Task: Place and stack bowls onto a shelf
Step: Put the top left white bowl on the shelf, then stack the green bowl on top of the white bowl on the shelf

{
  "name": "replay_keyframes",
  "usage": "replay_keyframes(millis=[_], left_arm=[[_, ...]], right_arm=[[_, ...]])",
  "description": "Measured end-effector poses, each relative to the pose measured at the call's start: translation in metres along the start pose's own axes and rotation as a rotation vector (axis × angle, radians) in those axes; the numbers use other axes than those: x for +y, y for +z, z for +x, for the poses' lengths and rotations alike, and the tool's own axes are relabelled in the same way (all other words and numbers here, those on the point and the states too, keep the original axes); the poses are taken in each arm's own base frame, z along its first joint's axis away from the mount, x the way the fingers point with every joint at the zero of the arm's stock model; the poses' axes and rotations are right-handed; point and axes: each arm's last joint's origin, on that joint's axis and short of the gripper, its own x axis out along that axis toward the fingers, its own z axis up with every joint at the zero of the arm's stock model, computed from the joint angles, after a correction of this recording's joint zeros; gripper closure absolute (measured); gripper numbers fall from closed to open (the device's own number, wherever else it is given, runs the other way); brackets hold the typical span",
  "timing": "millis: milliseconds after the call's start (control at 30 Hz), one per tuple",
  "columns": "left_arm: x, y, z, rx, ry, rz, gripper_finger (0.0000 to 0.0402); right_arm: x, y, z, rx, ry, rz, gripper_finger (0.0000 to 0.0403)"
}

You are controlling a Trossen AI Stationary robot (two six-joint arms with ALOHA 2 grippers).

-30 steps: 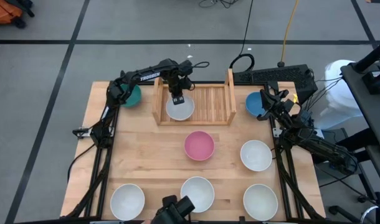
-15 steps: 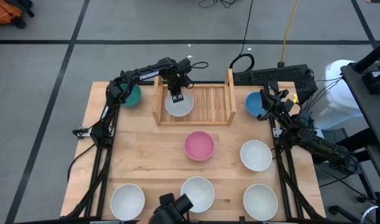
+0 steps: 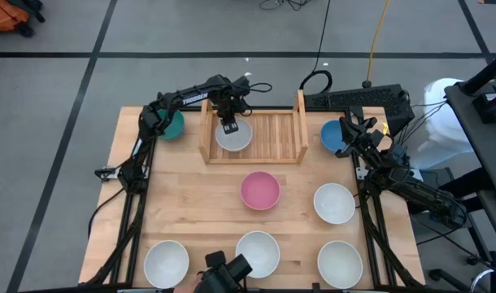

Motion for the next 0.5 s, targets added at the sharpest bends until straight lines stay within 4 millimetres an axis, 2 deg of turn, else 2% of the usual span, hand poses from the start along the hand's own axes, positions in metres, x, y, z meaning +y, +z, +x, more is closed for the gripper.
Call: replay_keyframes(millis=[333, 500], left_arm=[[0.0, 0.003, -0.039, -0.002, 0.026, 0.006, 0.0307], [-0.006, -0.002, -0.074, 0.034, 0.013, 0.101, 0.0307]], right_arm=[[0.0, 0.0, 0.0, 0.0, 0.0, 0.0, 0.0403], [0.0, 0.0, 0.0, 0.0, 0.0, 0.0, 0.0403]])
